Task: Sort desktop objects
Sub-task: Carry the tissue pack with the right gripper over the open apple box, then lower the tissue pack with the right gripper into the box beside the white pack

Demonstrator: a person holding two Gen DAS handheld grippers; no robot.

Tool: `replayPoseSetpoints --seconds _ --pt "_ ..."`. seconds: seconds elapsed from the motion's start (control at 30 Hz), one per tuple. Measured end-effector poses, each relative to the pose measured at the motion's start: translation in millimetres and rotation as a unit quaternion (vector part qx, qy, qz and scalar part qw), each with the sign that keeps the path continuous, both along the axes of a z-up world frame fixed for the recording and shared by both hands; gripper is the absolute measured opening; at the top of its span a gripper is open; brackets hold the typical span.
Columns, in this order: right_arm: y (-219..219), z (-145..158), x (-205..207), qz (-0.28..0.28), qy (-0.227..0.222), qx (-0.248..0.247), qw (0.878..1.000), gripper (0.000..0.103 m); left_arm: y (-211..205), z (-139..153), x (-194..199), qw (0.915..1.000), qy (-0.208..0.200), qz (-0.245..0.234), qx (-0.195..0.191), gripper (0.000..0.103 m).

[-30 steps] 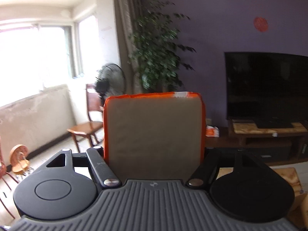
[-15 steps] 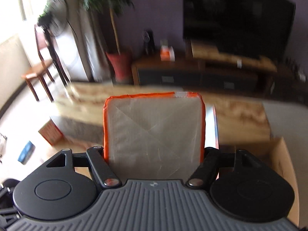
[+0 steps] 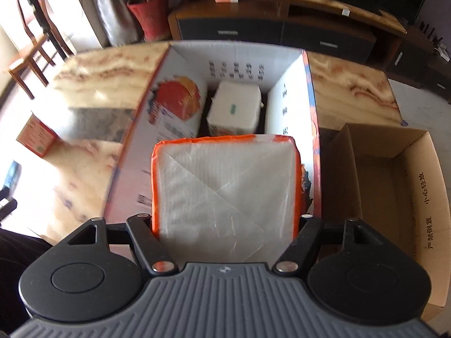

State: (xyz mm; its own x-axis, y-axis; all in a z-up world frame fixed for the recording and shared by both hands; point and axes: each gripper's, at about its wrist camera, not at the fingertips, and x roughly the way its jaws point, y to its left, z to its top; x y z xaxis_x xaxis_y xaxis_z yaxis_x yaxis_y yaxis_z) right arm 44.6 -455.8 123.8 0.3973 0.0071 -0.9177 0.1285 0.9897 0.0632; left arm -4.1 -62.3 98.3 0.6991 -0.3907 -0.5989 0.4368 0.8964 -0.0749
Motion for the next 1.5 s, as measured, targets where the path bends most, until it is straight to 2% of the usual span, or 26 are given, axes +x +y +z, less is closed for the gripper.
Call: replayPoseSetpoints --seconds 0.27,0.4,0.53,0.73,0.87,1.0,1.13,1.5 --pt "-3.0 -34.0 8.7 -0.018 0.055 0.027 0.998 0.073 -2.4 -22.1 10.4 0.9994 0.027 0.01 0.02 0.043" --pt "4.1 -49.0 18.1 -0.015 0.07 0.029 0.997 0.073 -3.9 -32.6 14.9 0.9986 0.04 0.015 0.031 0.049" --pt "12.9 -64.2 28.1 -0.006 0.091 0.033 0.995 0.073 -5.3 -43.1 19.4 0.9975 0.054 0.02 0.042 0.049" --pt "16.0 -87.6 36.9 -0.011 0.121 0.027 0.992 0.073 -5.1 -49.3 24.3 0.9964 0.074 0.02 0.036 0.049" --pt "12.4 -94.2 39.6 -0.031 0.125 0.036 0.991 0.073 -9.9 -52.3 27.0 0.9964 0.074 0.013 0.04 0.049" --pt "16.8 -100.2 43.9 -0.029 0.138 0.033 0.989 0.073 -15.5 -54.9 29.8 0.9962 0.076 0.005 0.044 0.049" --pt "15.2 -99.8 45.6 -0.035 0.148 0.046 0.987 0.074 -17.5 -56.1 31.4 0.996 0.078 0.001 0.044 0.049" --pt "19.8 -88.9 47.0 -0.034 0.157 0.045 0.986 0.075 -22.0 -58.7 27.2 0.9955 0.078 -0.006 0.053 0.049"
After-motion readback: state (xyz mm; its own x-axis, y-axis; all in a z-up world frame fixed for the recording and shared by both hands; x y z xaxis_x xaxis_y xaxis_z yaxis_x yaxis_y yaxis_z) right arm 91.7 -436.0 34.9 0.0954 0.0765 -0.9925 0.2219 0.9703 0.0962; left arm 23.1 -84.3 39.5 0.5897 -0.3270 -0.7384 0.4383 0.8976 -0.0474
